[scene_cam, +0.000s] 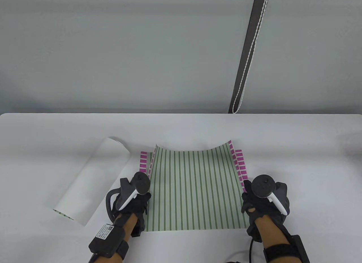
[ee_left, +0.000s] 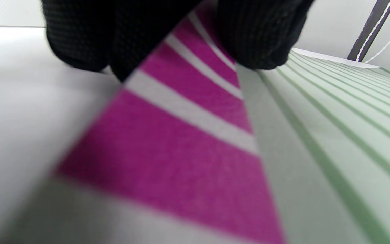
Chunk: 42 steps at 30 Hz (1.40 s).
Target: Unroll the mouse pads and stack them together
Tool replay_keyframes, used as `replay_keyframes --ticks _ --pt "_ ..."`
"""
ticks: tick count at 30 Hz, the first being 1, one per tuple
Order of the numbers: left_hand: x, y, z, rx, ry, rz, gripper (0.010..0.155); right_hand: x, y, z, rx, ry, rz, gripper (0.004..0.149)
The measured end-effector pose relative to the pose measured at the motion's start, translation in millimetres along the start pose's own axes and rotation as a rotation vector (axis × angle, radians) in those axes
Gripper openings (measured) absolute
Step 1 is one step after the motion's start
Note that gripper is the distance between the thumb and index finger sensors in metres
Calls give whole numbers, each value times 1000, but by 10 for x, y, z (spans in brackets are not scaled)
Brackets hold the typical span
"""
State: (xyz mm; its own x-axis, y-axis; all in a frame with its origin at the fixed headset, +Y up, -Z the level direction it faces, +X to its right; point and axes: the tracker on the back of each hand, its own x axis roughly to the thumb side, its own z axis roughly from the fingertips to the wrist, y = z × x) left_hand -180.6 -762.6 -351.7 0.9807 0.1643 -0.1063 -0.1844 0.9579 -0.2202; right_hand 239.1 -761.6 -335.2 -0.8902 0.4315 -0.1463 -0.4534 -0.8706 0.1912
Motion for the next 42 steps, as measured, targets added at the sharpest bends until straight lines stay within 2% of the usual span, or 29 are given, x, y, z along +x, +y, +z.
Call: replay_keyframes --ticks 7,11,14,16,18,19,21,25,28,29,31,33,38,40,42 --pt "3 -2 1 -1 3 -3 66 -10 -1 5 2 3 1 52" --pt "-30 24 12 0 31 4 70 -44 -15 15 4 18 -8 58" --pt "-90 179 113 92 61 59 74 -81 -108 62 -24 48 5 70" --pt "-76 282 201 139 27 94 77 -34 -218 123 -71 45 84 78" --pt "18 385 313 149 -81 78 81 104 -290 187 -91 -54 111 80" --pt "72 403 354 128 -129 46 84 187 -276 211 -96 -85 119 80" --pt "154 375 377 18 -199 -34 89 358 -167 218 -24 -208 162 82" --pt "177 108 282 -237 -236 -165 98 536 203 160 219 -304 233 86" --pt "124 -61 201 -374 -217 -206 102 478 339 107 371 -260 279 85" --pt "91 -128 174 -408 -197 -213 102 416 301 97 403 -240 275 83" --pt "23 -160 138 -476 -174 -201 103 315 242 89 372 -220 226 85" --pt "-1 -166 132 -441 -181 -145 104 161 153 96 411 -204 255 86" --pt "-8 -167 120 -471 -177 -149 106 -158 0 150 396 -200 270 86" --pt "-14 -169 112 -477 -182 -136 106 -200 12 147 388 -193 201 86" --pt "-14 -168 111 -466 -182 -140 106 -181 7 146 384 -198 229 86"
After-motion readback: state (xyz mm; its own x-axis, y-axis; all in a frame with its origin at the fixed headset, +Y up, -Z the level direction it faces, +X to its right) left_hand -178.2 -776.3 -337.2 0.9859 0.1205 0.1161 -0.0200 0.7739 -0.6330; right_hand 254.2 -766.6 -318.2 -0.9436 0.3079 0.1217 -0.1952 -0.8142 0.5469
